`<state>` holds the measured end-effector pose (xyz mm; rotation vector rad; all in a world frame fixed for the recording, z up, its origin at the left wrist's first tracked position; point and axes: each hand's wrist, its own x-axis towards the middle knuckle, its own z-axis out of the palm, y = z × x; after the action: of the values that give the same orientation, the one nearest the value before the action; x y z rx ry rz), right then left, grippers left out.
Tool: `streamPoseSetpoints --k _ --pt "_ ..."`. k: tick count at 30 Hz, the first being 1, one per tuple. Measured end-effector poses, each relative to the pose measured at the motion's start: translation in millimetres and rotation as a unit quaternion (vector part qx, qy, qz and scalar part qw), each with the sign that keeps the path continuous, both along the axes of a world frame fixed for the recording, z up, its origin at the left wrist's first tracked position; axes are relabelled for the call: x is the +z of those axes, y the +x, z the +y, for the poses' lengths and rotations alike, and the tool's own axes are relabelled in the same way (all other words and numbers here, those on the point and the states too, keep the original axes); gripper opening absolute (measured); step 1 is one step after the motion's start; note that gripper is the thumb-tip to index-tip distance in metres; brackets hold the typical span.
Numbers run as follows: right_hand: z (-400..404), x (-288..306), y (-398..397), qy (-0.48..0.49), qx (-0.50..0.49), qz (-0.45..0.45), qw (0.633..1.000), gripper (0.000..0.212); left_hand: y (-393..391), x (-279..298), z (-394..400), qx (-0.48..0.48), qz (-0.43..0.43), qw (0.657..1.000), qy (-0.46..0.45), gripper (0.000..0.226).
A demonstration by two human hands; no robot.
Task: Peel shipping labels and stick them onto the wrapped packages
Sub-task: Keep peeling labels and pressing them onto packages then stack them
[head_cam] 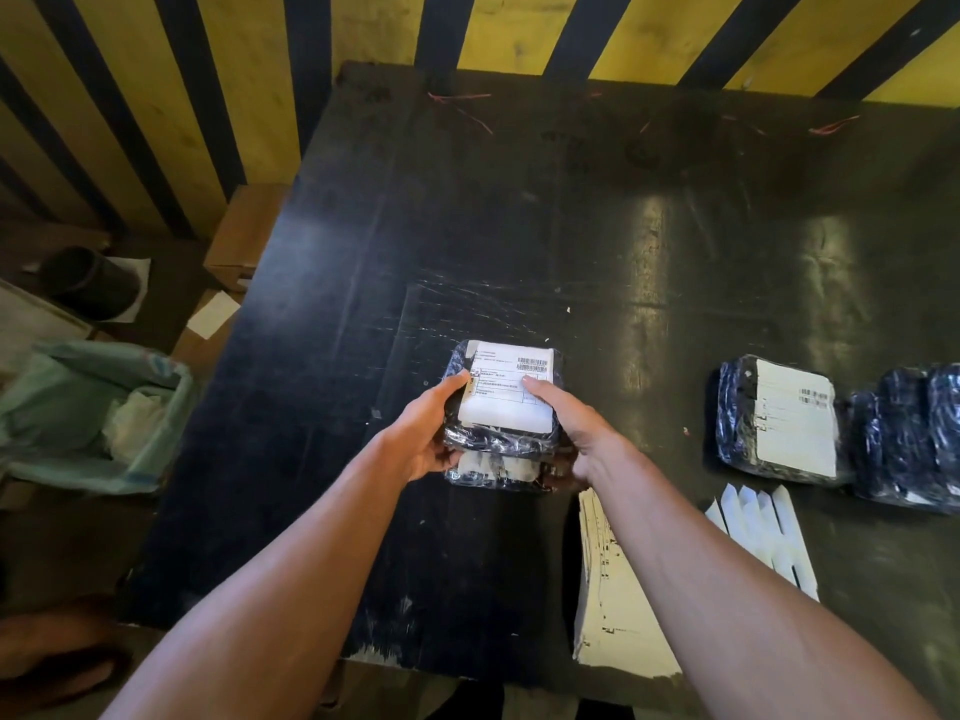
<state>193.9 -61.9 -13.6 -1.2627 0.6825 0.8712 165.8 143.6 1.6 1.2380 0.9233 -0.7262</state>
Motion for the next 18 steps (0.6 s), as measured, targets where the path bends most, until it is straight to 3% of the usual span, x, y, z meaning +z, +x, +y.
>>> streamPoseSetpoints --k 10,18 --pt "4.8 4.7 -7.4 0.032 -0.018 -0.01 0.999 0.051 4.5 5.7 1.0 -0.023 -0.002 1.0 0.012 0.049" --pt "8.4 9.0 -6.7 0.044 -0.026 -0.006 0.999 0.078 4.2 12.6 -4.8 -0.013 -0.029 0.999 0.029 0.041"
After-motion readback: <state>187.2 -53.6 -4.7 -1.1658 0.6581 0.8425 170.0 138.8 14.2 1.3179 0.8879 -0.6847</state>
